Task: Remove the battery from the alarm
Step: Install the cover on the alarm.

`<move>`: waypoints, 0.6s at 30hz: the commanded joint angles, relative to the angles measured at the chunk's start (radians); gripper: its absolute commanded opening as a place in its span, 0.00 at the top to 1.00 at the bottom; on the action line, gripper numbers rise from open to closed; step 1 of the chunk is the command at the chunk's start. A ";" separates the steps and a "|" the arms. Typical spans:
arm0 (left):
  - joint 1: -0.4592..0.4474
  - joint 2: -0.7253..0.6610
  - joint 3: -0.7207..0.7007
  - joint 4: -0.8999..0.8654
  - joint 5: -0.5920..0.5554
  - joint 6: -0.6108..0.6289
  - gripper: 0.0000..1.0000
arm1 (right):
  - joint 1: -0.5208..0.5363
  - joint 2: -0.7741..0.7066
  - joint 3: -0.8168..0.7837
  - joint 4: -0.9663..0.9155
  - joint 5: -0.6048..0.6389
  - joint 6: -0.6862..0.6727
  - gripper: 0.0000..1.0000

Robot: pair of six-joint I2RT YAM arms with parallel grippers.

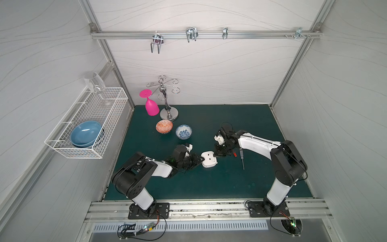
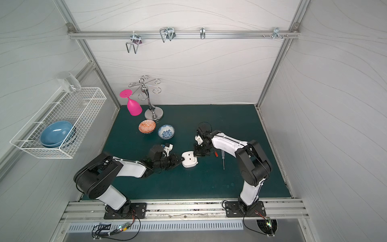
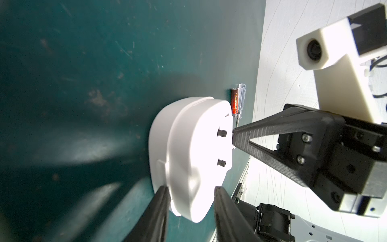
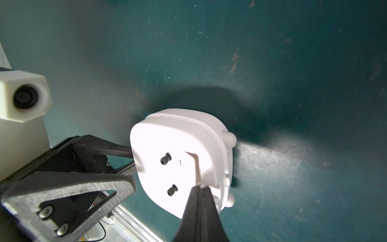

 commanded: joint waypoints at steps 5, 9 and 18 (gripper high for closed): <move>0.003 0.015 0.023 0.000 -0.008 0.011 0.59 | 0.021 0.005 -0.017 0.058 -0.033 0.034 0.96; 0.004 0.014 0.019 0.000 -0.009 0.009 0.58 | 0.035 0.007 -0.013 0.062 -0.033 0.036 0.96; 0.004 0.012 0.019 0.000 -0.012 0.011 0.58 | 0.047 0.007 -0.018 0.071 -0.055 0.029 0.94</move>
